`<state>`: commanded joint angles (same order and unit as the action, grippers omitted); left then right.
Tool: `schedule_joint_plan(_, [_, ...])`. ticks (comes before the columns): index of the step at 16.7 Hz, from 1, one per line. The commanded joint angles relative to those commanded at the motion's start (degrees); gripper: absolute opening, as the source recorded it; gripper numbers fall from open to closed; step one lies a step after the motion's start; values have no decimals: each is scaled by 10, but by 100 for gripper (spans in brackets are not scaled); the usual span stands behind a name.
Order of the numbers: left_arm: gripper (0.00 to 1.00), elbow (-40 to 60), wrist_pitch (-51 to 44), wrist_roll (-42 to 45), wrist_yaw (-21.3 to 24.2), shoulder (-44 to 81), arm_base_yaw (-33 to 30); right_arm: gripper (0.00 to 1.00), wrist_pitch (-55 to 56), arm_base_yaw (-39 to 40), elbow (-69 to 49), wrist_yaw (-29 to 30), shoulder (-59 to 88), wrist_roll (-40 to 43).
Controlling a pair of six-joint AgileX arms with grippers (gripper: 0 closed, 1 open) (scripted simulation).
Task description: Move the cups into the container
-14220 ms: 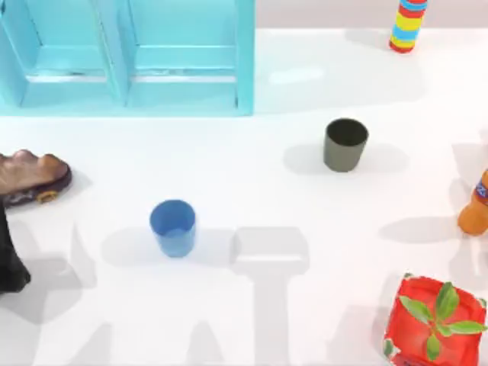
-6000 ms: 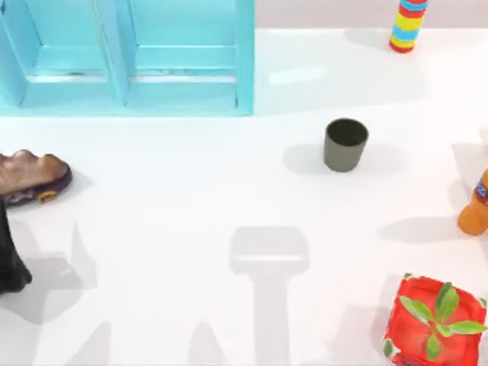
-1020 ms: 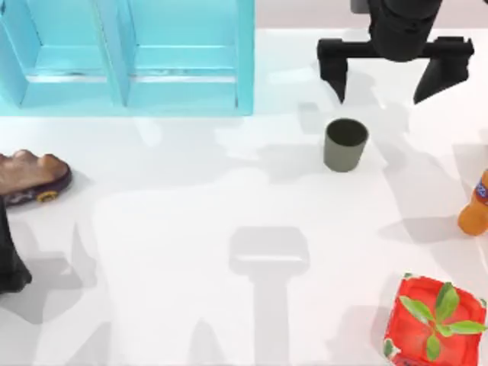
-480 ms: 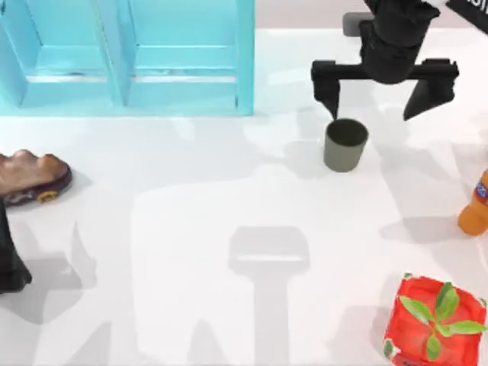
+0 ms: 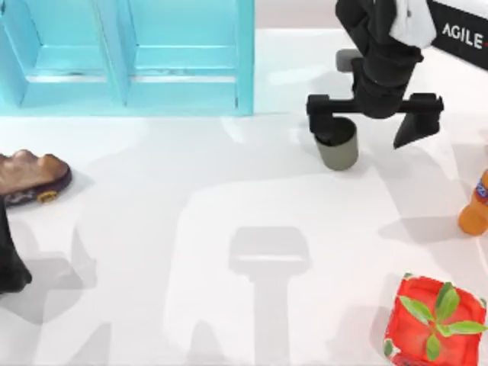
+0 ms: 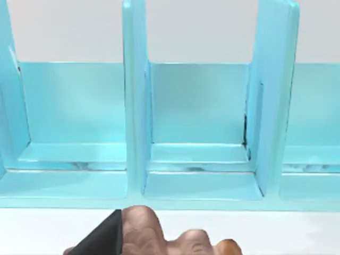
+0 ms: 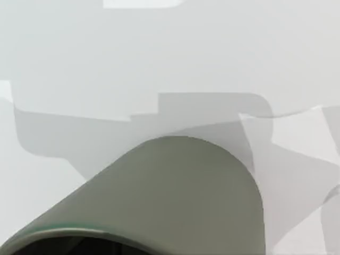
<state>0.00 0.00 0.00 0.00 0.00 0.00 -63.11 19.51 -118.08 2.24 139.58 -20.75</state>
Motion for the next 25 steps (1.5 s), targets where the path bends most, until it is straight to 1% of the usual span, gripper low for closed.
schedule_joint_plan(2, [100, 0, 0, 0, 0, 0, 0, 100, 0, 0, 0, 0, 0, 0])
schedule_joint_plan(15, [100, 0, 0, 0, 0, 0, 0, 2, 0, 0, 0, 0, 0, 0])
schedule_joint_plan(16, [100, 0, 0, 0, 0, 0, 0, 0, 0, 0, 0, 0, 0, 0])
schedule_joint_plan(25, [100, 0, 0, 0, 0, 0, 0, 0, -2, -1, -1, 0, -2, 2])
